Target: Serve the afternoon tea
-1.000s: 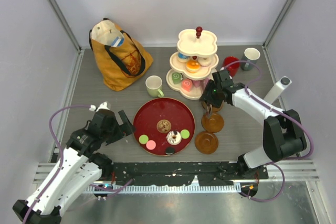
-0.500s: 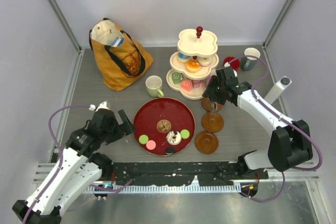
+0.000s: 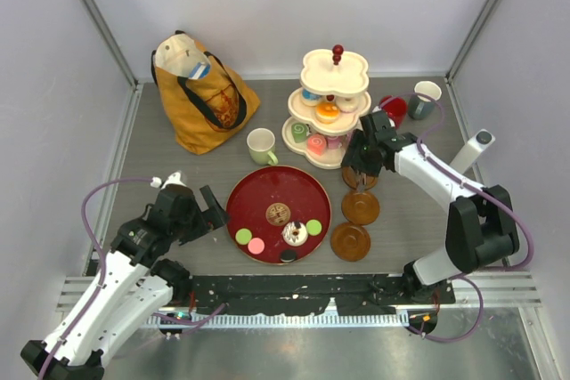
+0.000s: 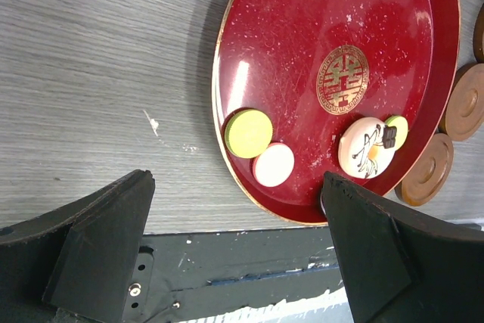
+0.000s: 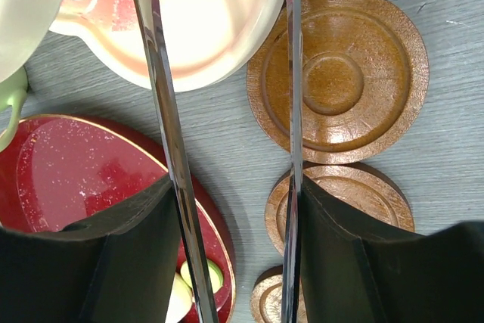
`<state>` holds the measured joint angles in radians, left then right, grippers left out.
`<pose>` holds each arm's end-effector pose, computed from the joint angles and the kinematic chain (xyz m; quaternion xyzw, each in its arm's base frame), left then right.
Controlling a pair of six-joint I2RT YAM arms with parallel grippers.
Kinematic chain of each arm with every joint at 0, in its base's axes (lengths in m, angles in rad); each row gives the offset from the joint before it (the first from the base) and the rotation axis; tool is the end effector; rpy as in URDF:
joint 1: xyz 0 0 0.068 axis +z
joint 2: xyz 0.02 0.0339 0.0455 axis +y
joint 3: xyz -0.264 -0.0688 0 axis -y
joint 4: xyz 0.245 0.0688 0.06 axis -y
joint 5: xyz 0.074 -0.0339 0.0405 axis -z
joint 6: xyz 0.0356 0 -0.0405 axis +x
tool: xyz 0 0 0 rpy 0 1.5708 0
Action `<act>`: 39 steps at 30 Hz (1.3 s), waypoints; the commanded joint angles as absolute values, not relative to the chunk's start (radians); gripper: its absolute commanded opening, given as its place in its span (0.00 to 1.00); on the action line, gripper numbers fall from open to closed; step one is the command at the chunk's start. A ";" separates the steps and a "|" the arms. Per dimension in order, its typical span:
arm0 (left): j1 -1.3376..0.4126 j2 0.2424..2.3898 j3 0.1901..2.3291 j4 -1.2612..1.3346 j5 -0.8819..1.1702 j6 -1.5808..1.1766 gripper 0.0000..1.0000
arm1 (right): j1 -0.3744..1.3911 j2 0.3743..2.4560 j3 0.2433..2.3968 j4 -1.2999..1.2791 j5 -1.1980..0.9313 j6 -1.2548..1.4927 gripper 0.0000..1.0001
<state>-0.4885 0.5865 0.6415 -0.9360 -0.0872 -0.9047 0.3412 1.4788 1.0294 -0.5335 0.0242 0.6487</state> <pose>0.0996 -0.0494 0.2485 -0.2087 0.9169 -0.1853 0.2854 0.2861 0.1007 0.2328 0.1500 0.9452 0.1274 0.2604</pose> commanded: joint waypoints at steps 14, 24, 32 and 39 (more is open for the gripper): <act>-0.485 0.624 0.673 -0.887 -0.098 -0.884 1.00 | 0.344 1.408 1.057 -0.598 0.091 0.574 0.61; -0.483 0.617 0.673 -0.887 -0.097 -0.887 1.00 | 0.428 1.156 0.942 -0.667 -0.049 0.446 0.61; -0.486 0.618 0.673 -0.887 -0.083 -0.890 1.00 | 0.833 0.980 0.931 -0.894 -0.011 0.480 0.61; -0.485 0.621 0.673 -0.902 -0.078 -0.890 1.00 | 1.020 0.995 0.922 -0.962 -0.058 0.483 0.61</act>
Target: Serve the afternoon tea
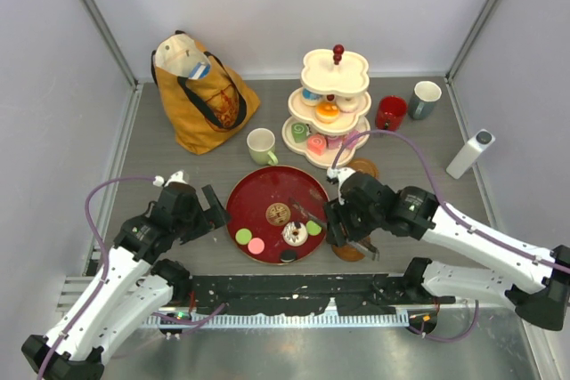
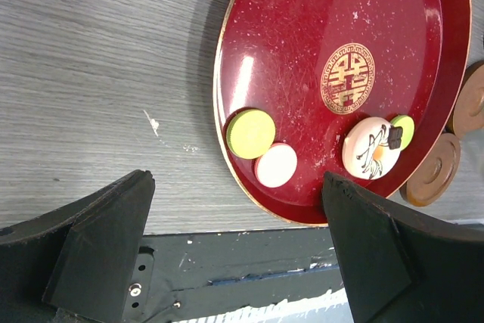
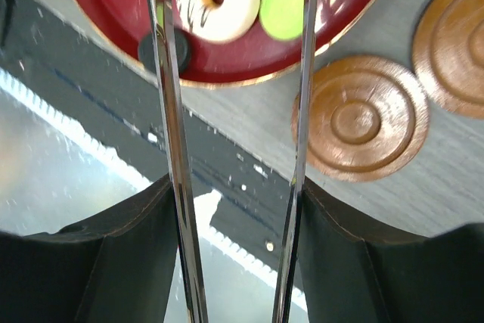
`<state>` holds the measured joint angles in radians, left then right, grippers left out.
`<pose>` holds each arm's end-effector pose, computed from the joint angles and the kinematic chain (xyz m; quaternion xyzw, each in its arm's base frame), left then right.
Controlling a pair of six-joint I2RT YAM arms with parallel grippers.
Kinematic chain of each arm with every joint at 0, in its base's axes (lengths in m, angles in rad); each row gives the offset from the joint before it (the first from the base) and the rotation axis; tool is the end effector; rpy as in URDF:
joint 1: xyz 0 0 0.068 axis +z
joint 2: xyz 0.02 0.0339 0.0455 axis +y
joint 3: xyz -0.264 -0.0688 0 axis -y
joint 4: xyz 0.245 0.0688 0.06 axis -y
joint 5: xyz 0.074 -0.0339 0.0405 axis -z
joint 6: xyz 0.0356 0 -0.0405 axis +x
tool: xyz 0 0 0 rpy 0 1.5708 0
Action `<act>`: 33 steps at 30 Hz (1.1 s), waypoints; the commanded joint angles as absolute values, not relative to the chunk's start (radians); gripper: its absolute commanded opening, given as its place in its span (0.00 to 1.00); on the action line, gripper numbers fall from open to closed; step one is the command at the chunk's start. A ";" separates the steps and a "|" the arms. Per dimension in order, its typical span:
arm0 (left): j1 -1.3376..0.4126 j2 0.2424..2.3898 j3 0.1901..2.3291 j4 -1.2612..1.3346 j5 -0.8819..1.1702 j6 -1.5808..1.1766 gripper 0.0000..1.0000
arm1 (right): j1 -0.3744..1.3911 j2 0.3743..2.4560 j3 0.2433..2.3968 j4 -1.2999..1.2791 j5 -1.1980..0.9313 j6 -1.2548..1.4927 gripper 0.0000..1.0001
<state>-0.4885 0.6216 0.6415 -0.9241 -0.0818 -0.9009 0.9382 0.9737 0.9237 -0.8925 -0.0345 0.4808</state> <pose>0.1045 -0.0523 0.2461 -0.2064 0.9214 -0.1796 0.2759 0.1076 0.1489 0.2908 -0.2208 0.9250 0.2137 0.2237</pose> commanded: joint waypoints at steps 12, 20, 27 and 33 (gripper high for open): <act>-0.485 0.607 0.655 -0.930 -0.084 -0.907 0.99 | 1.246 1.143 1.002 -1.068 0.149 0.500 0.62; -0.485 0.603 0.660 -0.936 -0.084 -0.905 1.00 | 1.269 1.198 1.029 -1.035 0.138 0.434 0.64; -0.483 0.603 0.660 -0.939 -0.090 -0.908 1.00 | 1.270 1.275 1.060 -1.037 0.146 0.405 0.65; -0.485 0.604 0.660 -0.939 -0.095 -0.905 1.00 | 1.270 1.315 1.078 -1.025 0.135 0.385 0.65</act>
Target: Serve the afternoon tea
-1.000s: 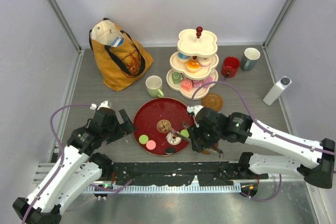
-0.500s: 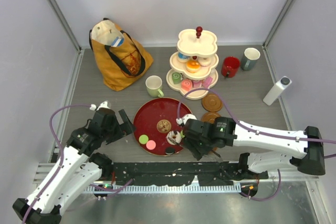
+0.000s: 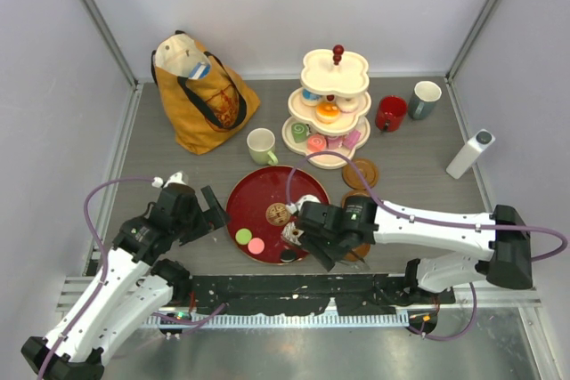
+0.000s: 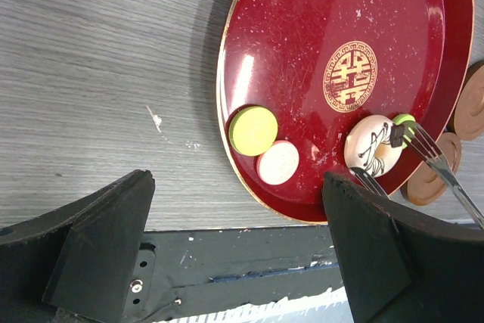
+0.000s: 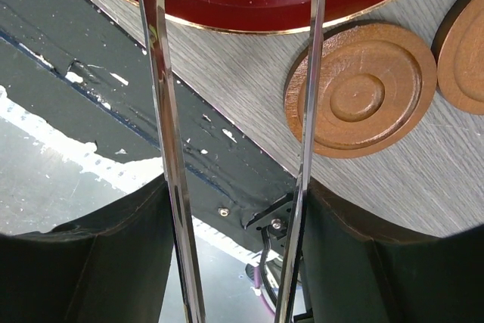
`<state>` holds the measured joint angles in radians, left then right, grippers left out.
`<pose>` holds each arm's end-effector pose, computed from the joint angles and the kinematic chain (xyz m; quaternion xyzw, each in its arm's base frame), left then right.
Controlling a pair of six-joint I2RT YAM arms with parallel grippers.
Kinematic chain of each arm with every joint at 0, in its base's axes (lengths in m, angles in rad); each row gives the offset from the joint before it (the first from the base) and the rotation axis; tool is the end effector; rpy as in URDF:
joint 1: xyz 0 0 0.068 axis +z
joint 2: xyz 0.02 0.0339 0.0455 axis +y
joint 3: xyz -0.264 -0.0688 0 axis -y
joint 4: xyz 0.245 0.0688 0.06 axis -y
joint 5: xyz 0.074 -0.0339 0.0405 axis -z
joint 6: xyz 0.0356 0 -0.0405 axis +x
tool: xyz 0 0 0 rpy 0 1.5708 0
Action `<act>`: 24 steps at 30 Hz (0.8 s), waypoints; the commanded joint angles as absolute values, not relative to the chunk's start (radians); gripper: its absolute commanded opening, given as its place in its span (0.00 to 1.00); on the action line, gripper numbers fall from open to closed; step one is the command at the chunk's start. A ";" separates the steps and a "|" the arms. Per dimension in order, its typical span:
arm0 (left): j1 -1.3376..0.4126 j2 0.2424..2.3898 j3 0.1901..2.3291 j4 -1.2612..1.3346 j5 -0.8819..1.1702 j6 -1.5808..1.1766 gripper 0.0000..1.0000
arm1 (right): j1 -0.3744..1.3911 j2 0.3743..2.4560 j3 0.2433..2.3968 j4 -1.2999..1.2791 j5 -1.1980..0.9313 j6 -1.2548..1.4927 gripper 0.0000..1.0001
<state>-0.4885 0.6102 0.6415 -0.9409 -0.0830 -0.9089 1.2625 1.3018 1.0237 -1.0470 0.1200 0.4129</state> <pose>0.1019 -0.0508 0.2460 -0.2104 0.9214 -0.1786 0.2736 0.0734 0.2164 0.2524 -0.4016 0.9057 0.0511 0.1261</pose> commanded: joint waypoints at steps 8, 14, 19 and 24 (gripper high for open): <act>-0.485 0.601 0.660 -0.940 -0.097 -0.908 1.00 | 1.270 1.332 1.138 -1.078 0.218 0.399 0.49; -0.482 0.591 0.661 -0.942 -0.098 -0.908 1.00 | 1.269 1.269 1.229 -1.111 0.305 0.413 0.47; -0.485 0.584 0.660 -0.937 -0.100 -0.907 0.99 | 1.174 1.221 1.327 -1.108 0.414 0.419 0.44; -0.483 0.571 0.660 -0.934 -0.098 -0.908 1.00 | 0.948 1.180 1.411 -0.994 0.353 0.354 0.43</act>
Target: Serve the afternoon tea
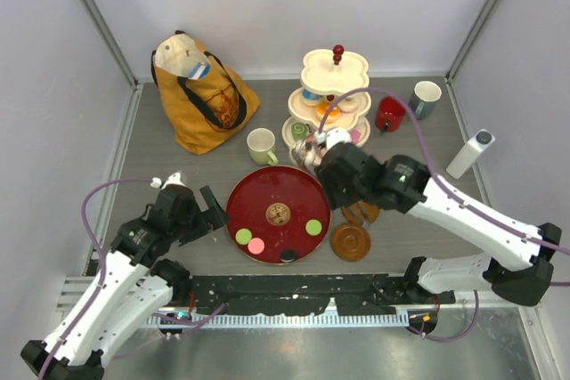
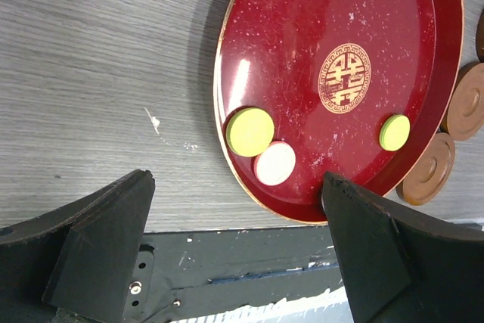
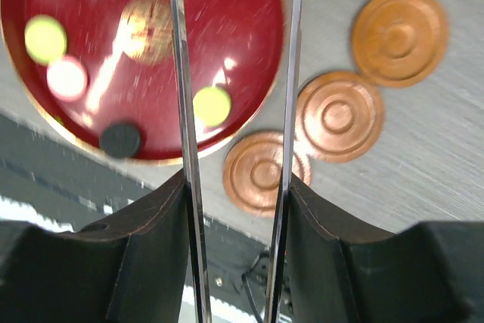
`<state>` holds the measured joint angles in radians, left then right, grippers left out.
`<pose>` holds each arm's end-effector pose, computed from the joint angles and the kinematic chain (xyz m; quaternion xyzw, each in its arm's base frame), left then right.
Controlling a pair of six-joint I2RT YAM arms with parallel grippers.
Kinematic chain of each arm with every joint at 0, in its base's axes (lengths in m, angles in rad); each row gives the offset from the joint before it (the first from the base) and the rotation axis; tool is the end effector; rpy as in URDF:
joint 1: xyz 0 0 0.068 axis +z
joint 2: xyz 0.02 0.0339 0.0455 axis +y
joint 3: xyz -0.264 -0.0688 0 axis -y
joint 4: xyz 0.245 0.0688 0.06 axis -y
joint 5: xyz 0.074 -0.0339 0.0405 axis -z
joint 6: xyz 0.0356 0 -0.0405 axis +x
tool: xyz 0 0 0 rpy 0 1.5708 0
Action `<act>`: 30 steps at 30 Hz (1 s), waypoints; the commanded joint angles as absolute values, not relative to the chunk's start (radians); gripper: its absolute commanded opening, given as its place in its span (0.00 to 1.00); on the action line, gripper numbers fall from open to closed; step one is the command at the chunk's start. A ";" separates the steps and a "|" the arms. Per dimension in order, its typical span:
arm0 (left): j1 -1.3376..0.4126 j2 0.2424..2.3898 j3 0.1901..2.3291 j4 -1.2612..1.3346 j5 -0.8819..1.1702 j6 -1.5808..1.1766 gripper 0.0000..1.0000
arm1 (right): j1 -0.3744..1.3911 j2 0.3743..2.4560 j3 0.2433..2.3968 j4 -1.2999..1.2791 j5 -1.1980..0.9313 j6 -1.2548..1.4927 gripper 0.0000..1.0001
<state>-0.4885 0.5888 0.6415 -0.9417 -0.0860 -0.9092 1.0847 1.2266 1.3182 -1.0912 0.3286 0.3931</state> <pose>0.0994 -0.0494 0.2479 -0.2107 0.9178 -0.1839 0.2818 0.1165 0.1959 0.3536 -0.2775 0.9062 0.0712 0.3111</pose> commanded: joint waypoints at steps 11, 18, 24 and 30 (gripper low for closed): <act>-0.483 0.528 0.664 -0.940 -0.115 -0.907 1.00 | 0.784 1.241 1.583 -0.896 0.267 0.288 0.43; -0.483 0.528 0.666 -0.934 -0.120 -0.902 1.00 | 0.669 1.143 1.494 -0.897 0.278 0.327 0.42; -0.483 0.546 0.672 -0.928 -0.121 -0.897 1.00 | 0.361 1.072 1.439 -0.877 0.187 0.321 0.42; -0.483 0.552 0.670 -0.911 -0.129 -0.896 1.00 | 0.106 1.147 1.434 -0.802 0.031 0.298 0.41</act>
